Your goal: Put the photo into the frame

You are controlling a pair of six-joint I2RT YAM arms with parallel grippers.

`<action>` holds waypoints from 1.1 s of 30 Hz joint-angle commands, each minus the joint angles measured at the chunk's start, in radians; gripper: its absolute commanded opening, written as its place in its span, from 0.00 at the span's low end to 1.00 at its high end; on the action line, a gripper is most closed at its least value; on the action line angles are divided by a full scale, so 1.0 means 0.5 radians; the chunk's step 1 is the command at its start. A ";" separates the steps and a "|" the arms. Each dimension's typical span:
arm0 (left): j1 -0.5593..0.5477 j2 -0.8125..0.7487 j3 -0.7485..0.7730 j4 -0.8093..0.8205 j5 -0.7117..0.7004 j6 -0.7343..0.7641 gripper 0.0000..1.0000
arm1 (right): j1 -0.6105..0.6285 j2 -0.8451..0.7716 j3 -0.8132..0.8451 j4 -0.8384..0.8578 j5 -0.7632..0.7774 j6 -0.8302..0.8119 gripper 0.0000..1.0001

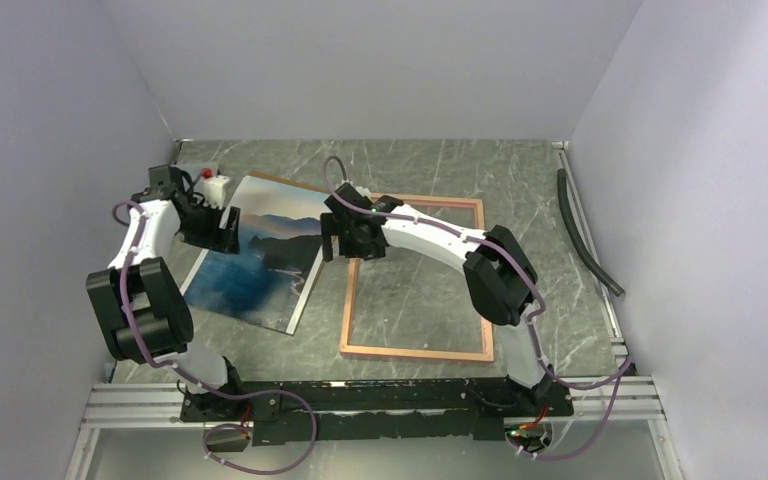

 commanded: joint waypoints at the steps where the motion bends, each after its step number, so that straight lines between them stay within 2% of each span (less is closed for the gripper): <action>1: -0.075 -0.072 0.015 -0.061 0.035 -0.074 0.81 | 0.037 0.053 0.033 -0.060 0.087 -0.033 0.95; 3: -0.047 -0.068 -0.007 -0.047 -0.037 -0.035 0.82 | 0.065 0.049 0.064 -0.060 0.106 -0.043 0.94; 7: 0.188 -0.013 0.005 -0.001 -0.063 0.106 0.81 | 0.102 0.052 0.153 -0.016 0.058 -0.036 0.92; 10: 0.348 0.065 -0.001 0.128 -0.180 0.209 0.80 | 0.111 0.116 0.239 0.037 -0.060 0.006 0.91; 13: 0.394 0.165 -0.034 0.287 -0.347 0.229 0.79 | 0.115 0.237 0.350 0.048 -0.219 0.065 0.90; 16: 0.395 0.255 -0.087 0.427 -0.450 0.188 0.78 | 0.118 0.343 0.405 0.076 -0.329 0.107 0.90; 23: 0.305 0.360 -0.218 0.548 -0.492 0.101 0.77 | 0.118 0.496 0.462 0.101 -0.489 0.179 0.90; 33: 0.091 0.245 -0.502 0.541 -0.440 0.070 0.76 | 0.065 0.479 0.296 0.266 -0.680 0.395 0.90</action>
